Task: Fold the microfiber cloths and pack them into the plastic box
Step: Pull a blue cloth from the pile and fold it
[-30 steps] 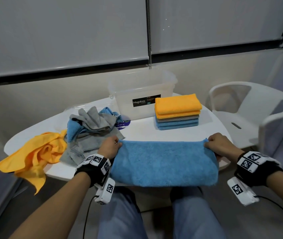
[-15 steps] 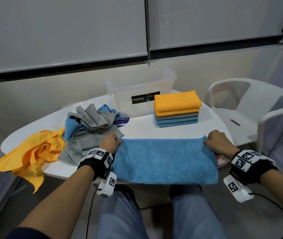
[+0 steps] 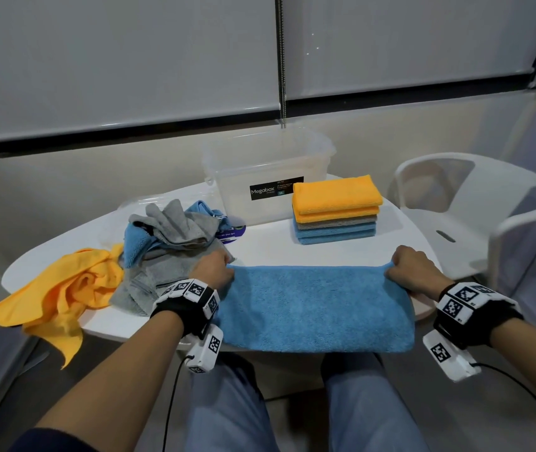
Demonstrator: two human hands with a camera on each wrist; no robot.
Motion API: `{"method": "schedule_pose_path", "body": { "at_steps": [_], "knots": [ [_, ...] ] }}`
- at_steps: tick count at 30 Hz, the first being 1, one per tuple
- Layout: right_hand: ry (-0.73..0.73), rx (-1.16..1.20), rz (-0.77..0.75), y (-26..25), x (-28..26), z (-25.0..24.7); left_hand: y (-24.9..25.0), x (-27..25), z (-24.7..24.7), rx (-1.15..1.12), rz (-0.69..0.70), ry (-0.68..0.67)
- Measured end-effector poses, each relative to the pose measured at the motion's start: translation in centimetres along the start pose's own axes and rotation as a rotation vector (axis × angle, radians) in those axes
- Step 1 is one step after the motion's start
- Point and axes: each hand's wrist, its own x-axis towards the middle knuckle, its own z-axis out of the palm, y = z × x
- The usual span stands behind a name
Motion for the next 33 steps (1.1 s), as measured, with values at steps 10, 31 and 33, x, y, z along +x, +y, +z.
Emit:
{"method": "schedule_pose_path", "body": {
  "at_steps": [10, 31, 33],
  "knots": [
    [-0.085, 0.185, 0.025, -0.3, 0.2, -0.8, 0.5, -0.1, -1.0, -0.107, 0.065, -0.046],
    [-0.026, 0.515, -0.424, -12.0, -3.1, -6.6, 11.2, -2.0, -8.3, -0.319, 0.546, -0.141],
    [-0.016, 0.437, -0.512, -14.4, -4.3, -7.6, 13.7, -2.5, -9.4, -0.416, 0.597, -0.203]
  ]
}}
